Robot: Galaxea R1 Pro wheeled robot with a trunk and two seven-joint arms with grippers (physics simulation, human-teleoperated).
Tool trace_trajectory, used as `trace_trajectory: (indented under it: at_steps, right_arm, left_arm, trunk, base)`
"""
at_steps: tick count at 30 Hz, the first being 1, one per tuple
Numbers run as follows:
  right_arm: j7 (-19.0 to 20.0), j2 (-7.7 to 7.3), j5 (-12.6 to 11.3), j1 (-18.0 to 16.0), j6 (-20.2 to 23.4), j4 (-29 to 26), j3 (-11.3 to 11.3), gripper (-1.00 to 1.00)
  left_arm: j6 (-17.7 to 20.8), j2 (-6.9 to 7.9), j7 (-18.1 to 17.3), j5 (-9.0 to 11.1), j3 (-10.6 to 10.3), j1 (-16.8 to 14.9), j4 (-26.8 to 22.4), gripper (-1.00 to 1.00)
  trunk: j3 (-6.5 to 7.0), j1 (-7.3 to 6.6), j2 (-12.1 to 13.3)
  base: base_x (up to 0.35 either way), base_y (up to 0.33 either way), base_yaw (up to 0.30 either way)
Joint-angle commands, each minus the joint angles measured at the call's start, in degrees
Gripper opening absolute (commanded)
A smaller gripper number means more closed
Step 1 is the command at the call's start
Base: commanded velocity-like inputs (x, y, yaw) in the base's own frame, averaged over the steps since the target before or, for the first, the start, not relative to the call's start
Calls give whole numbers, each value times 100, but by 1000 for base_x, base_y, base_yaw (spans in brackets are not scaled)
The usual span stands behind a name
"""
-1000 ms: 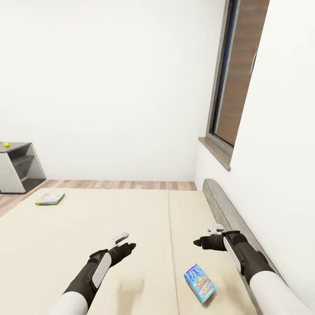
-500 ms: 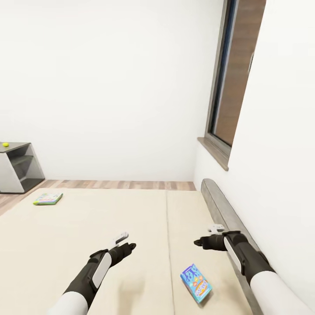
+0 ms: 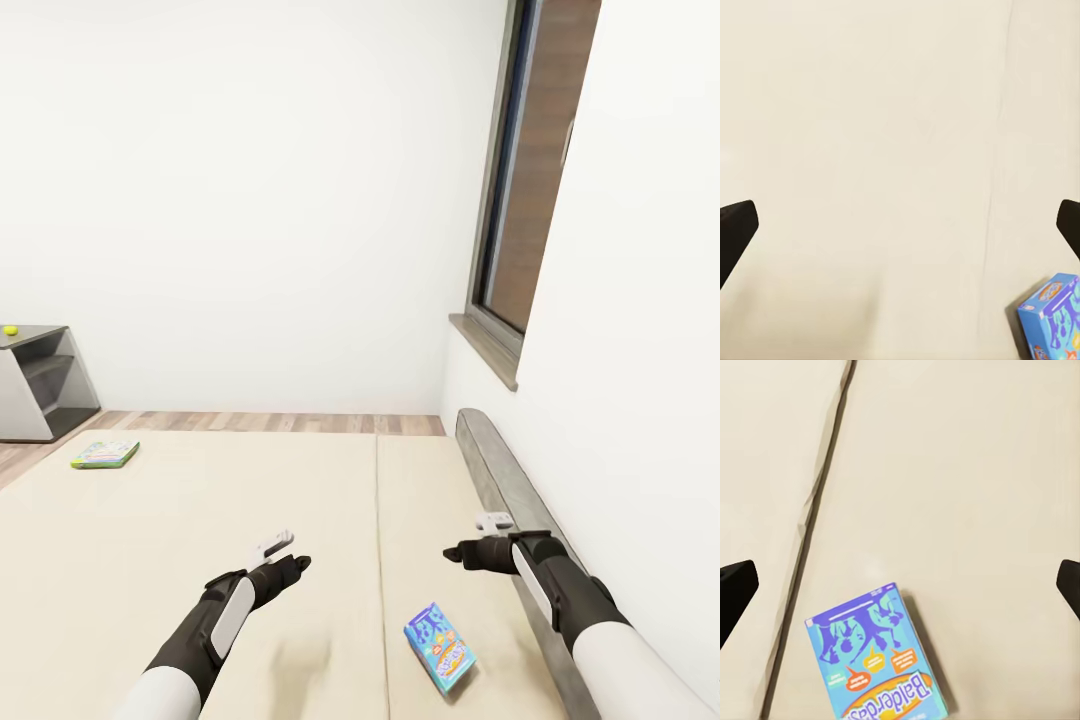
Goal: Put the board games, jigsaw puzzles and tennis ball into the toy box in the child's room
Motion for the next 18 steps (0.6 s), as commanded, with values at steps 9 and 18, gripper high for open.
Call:
trace_trajectory:
  at_steps: [9, 18]
  right_arm:
    - [11, -6, 2, 16, 0, -5, 13, 100]
    - [12, 64, -5, -117, -27, -4, 9, 100]
  left_arm:
    - [41, -7, -4, 38, 32, -3, -8, 100]
    - [31, 46, 25, 16, 76, 121, 55, 100]
  trunk:
    - [-6, 0, -3]
    - [-6, 0, -3]
  base:
    - [0, -8, 0]
    - [0, -1, 0]
